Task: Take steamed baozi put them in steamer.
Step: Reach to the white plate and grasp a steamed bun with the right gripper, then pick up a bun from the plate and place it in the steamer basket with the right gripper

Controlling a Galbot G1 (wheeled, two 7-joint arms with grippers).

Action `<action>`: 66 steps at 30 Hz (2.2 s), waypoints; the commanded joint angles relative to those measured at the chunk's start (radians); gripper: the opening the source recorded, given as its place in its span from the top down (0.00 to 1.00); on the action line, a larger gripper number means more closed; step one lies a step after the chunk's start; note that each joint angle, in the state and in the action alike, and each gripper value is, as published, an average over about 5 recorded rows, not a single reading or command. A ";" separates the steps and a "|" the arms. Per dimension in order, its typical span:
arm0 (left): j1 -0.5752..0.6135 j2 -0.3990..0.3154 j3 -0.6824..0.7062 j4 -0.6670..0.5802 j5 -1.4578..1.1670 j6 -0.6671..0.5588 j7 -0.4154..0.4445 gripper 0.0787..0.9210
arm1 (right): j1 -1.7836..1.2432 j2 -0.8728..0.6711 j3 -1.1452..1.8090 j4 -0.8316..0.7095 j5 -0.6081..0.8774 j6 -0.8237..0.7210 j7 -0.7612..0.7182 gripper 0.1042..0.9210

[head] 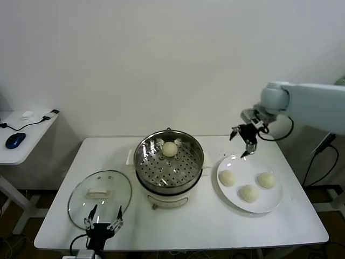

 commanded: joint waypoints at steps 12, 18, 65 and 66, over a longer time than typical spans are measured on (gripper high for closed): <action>0.016 -0.012 -0.003 0.014 0.008 -0.011 -0.001 0.12 | -0.411 0.064 0.225 -0.161 -0.049 -0.243 0.142 0.12; 0.018 -0.013 -0.003 0.016 0.009 -0.016 -0.004 0.12 | -0.449 0.098 0.277 -0.233 -0.061 -0.237 0.163 0.14; 0.055 -0.006 0.025 -0.071 0.039 -0.012 -0.010 0.12 | 0.042 0.644 0.142 -0.014 0.495 -0.418 0.218 0.40; 0.056 -0.007 0.025 -0.072 0.039 -0.012 -0.010 0.12 | 0.026 0.654 0.136 -0.027 0.490 -0.419 0.224 0.40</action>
